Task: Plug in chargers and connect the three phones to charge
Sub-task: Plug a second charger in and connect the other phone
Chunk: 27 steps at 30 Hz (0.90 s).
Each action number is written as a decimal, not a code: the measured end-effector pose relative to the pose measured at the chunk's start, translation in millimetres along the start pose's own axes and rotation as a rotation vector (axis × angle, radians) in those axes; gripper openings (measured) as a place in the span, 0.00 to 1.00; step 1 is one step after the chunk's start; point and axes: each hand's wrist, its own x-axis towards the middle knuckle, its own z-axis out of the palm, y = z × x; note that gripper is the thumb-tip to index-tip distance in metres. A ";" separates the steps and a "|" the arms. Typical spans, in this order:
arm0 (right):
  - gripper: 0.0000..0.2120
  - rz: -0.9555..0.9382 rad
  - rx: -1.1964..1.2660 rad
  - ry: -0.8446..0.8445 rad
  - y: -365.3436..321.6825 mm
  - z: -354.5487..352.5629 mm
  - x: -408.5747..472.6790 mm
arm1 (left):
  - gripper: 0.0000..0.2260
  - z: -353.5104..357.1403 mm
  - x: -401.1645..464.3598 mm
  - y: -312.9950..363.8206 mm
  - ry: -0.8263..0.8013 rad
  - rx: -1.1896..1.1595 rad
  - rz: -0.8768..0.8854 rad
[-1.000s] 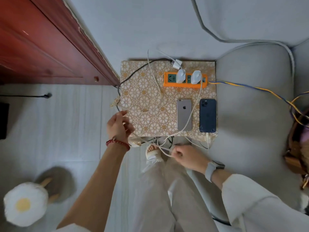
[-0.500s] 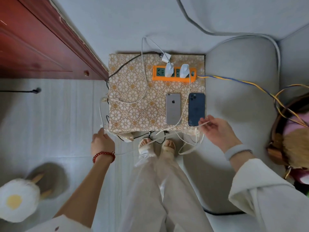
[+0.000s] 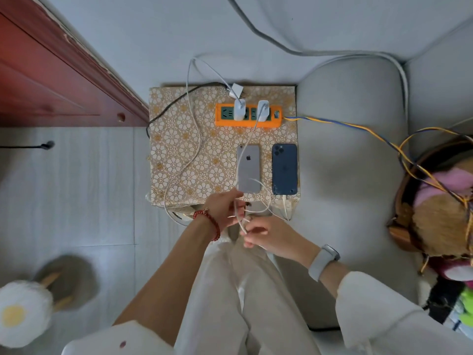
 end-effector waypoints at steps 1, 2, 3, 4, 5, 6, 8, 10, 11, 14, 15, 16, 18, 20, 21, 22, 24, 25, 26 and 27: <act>0.09 0.007 -0.105 0.032 2.4 -2.6 0.5 | 0.10 -1.7 -1.2 0.7 0.031 0.026 0.024; 0.12 0.031 -0.196 0.110 4.5 -6.4 2.6 | 0.10 -6.6 -3.6 1.1 0.047 0.104 0.045; 0.14 0.048 -0.258 0.242 5.9 -10.8 5.5 | 0.10 -14.6 -7.5 0.3 0.031 0.210 0.053; 0.14 0.033 -0.275 0.410 4.9 -15.5 9.1 | 0.09 -24.3 -12.8 -1.5 -0.013 0.318 0.043; 0.13 -0.044 -0.288 0.588 2.7 -19.9 13.6 | 0.09 -35.0 -19.9 -3.3 -0.075 0.421 0.017; 0.10 -0.175 -0.364 0.724 -1.6 -24.6 20.9 | 0.09 -45.7 -27.3 -4.4 -0.129 0.520 -0.015; 0.09 -0.355 -0.704 0.698 -12.1 -31.7 41.8 | 0.10 -64.1 -37.1 -6.1 -0.155 0.721 -0.048; 0.14 -0.349 -1.105 0.339 -20.4 -37.4 67.4 | 0.11 -77.8 -41.6 -9.3 -0.113 0.838 -0.047; 0.15 -0.282 -1.278 0.189 -21.8 -39.3 78.6 | 0.11 -82.6 -42.7 -10.6 -0.096 0.848 -0.050; 0.12 -0.097 -1.490 -0.125 -16.3 -42.6 86.2 | 0.10 -91.5 -45.4 -12.1 -0.015 0.769 -0.007; 0.10 -0.107 -1.483 -0.227 -8.0 -43.4 83.0 | 0.10 -93.1 -45.8 -12.1 0.042 0.710 0.047; 0.07 -0.130 -1.494 -0.345 0.8 -45.4 76.6 | 0.11 -93.2 -44.9 -12.2 0.110 0.646 0.117; 0.05 -0.122 -1.573 -0.547 19.3 -53.8 61.8 | 0.12 -89.9 -41.7 -13.3 0.227 0.542 0.243; 0.08 -0.003 -1.621 -0.575 31.7 -76.0 50.4 | 0.10 -79.6 -37.5 -14.9 0.234 0.470 0.299; 0.06 0.087 -1.601 -0.530 36.0 -88.4 47.3 | 0.09 -72.3 -35.1 -15.9 0.210 0.439 0.313; 0.06 0.147 -1.578 -0.448 40.2 -99.0 44.9 | 0.09 -64.3 -32.4 -17.1 0.186 0.409 0.328; 0.11 0.101 -1.490 -0.216 47.1 -107.2 48.3 | 0.09 -48.1 -27.9 -18.9 0.152 0.375 0.371; 0.12 0.050 -1.345 -0.043 46.9 -103.7 51.8 | 0.09 -40.0 -26.5 -19.6 0.138 0.378 0.397; 0.13 0.038 -1.120 0.126 41.5 -95.2 54.5 | 0.09 -32.2 -25.1 -20.6 0.126 0.389 0.423; 0.15 0.105 -0.814 0.230 33.3 -83.3 56.4 | 0.09 -25.2 -23.3 -22.2 0.115 0.403 0.444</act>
